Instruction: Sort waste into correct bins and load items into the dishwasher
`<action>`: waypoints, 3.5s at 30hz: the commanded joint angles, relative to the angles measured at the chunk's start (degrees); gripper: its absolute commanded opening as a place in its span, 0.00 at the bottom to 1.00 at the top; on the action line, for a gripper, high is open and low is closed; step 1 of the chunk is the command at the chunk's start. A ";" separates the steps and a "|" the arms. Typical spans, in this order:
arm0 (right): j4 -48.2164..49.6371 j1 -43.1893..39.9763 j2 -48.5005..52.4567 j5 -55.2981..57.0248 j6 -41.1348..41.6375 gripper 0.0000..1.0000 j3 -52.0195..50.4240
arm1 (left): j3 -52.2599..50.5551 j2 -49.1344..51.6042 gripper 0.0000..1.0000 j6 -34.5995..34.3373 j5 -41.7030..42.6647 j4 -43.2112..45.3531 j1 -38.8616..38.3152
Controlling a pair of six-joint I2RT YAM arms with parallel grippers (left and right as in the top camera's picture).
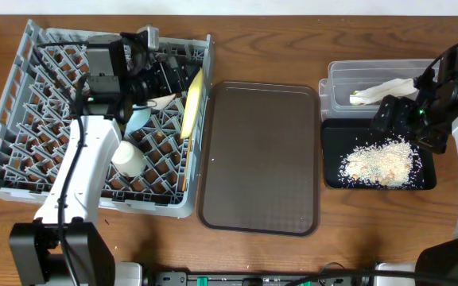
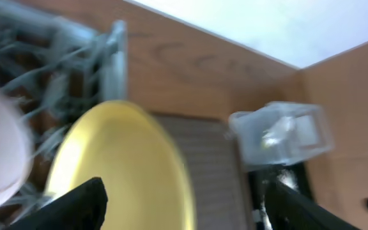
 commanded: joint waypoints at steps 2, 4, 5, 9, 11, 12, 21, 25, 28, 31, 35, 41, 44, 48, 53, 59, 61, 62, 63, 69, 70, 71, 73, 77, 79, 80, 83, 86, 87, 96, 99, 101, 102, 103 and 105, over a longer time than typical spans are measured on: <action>2.10 0.61 -1.09 -0.07 0.39 0.99 0.98 | 0.44 -4.20 0.84 8.41 -15.15 -7.26 0.31; 4.13 1.55 -1.09 -0.07 0.39 0.99 0.98 | 0.44 -5.29 0.86 8.96 -22.10 -11.10 0.31; 5.55 2.27 -1.09 -0.04 0.39 0.99 0.98 | 0.44 -5.77 0.86 8.94 -25.27 -12.83 0.31; 11.74 5.51 -1.09 0.00 0.37 0.99 0.98 | 0.44 -7.37 0.87 8.92 -33.81 -18.86 0.31; 15.67 7.54 -1.09 0.00 0.37 0.99 0.98 | 0.44 -7.61 0.87 8.92 -35.23 -21.92 0.31; 16.85 8.26 -1.07 0.02 0.37 0.99 0.98 | 0.44 -7.61 0.87 8.94 -35.30 -23.74 0.31; 12.44 13.68 -0.90 1.97 -5.57 0.99 0.76 | 0.28 -7.74 0.88 8.96 -34.60 -49.24 0.28; 10.12 13.73 -1.97 2.32 -4.31 0.99 -0.92 | -2.25 -10.99 0.88 10.60 -32.68 -50.38 0.24; 11.85 13.79 -5.49 2.32 -4.35 0.99 -5.01 | -5.40 -16.57 0.88 11.37 -32.63 -49.33 0.24; 17.27 13.86 -12.98 2.34 -4.35 0.99 -12.44 | -10.05 -25.27 0.88 11.72 -32.63 -46.29 0.24; 23.82 14.01 -25.46 2.95 -4.33 0.99 -22.49 | -16.09 -37.68 0.88 12.04 -32.63 -42.49 0.22; 25.27 13.99 -43.54 5.11 -4.35 0.99 -32.28 | -23.76 -58.82 0.88 12.15 -32.65 -39.93 0.17; 21.88 13.99 -49.99 5.09 -4.35 0.99 -33.42 | -23.80 -66.38 0.88 12.15 -32.65 -40.19 0.17; 17.00 13.99 -53.59 5.09 -4.35 0.99 -33.42 | -23.80 -70.66 0.88 12.15 -32.65 -40.24 0.17; 11.10 13.99 -54.12 5.11 -4.35 0.99 -33.42 | -23.80 -70.99 0.88 12.15 -32.65 -40.65 0.20; 5.51 13.99 -54.12 5.11 -4.35 0.99 -33.42 | -23.80 -70.97 0.88 12.15 -32.65 -41.51 0.17; 4.55 13.99 -54.12 5.11 -4.35 0.99 -33.42 | -23.80 -70.97 0.88 12.15 -32.65 -41.51 0.17; 4.17 13.99 -54.14 5.11 -4.35 0.99 -33.42 | -23.80 -70.97 0.88 12.15 -32.65 -41.51 0.17; 4.09 13.99 -54.12 5.11 -4.35 0.99 -33.42 | -23.80 -70.97 0.88 12.15 -32.65 -41.51 0.17; 4.11 13.99 -54.14 5.11 -4.35 0.99 -33.42 | -23.80 -70.95 0.88 12.15 -32.65 -41.51 0.17; 4.22 14.03 -54.40 5.11 -4.35 0.99 -33.51 | -23.80 -70.95 0.88 12.15 -32.63 -41.51 0.17; 4.37 14.10 -55.17 5.14 -4.35 0.99 -34.07 | -23.80 -70.95 0.88 12.15 -32.65 -41.51 0.17; 5.18 14.08 -56.06 5.64 -5.05 0.99 -34.73 | -23.80 -70.95 0.88 12.15 -32.65 -41.51 0.17; 13.86 14.10 -60.65 5.75 -8.41 0.99 -38.69 | -23.80 -70.95 0.88 12.15 -32.65 -41.51 0.17; 24.61 14.03 -66.47 5.73 -11.76 0.99 -44.46 | -23.80 -70.95 0.89 12.15 -32.63 -41.51 0.17; 27.74 13.99 -68.41 5.75 -11.89 0.99 -46.56 | -23.80 -70.95 0.88 12.15 -32.65 -41.51 0.17; 37.29 13.99 -75.06 5.68 -11.85 0.99 -54.21 | -23.80 -70.95 0.89 12.15 -32.65 -41.51 0.17; 45.48 13.99 -80.08 4.90 -11.85 0.99 -61.46 | -23.80 -70.95 0.88 12.15 -32.65 -41.51 0.17; 48.68 13.99 -81.88 4.57 -11.85 0.99 -64.08 | -23.82 -70.95 0.88 12.15 -32.65 -41.51 0.17; 70.71 13.64 -89.61 4.72 -11.89 0.99 -78.75 | -23.80 -70.95 0.89 12.15 -32.65 -41.51 0.17; 76.81 13.09 -89.66 4.68 -11.87 0.99 -82.60 | -23.82 -70.95 0.89 12.15 -32.65 -41.51 0.17; 80.89 12.68 -89.66 4.68 -11.87 0.99 -85.09 | -23.80 -70.95 0.89 12.15 -32.65 -41.51 0.17; 82.14 12.44 -89.68 4.68 -11.87 0.99 -85.94 | -23.80 -70.95 0.89 12.15 -32.65 -41.51 0.17; 81.44 12.28 -89.68 4.63 -11.87 0.99 -85.94 | -23.80 -70.95 0.89 12.15 -32.65 -41.51 0.17; 80.94 12.15 -89.68 4.59 -11.85 0.99 -85.92 | -23.80 -70.95 0.89 12.15 -32.65 -41.51 0.17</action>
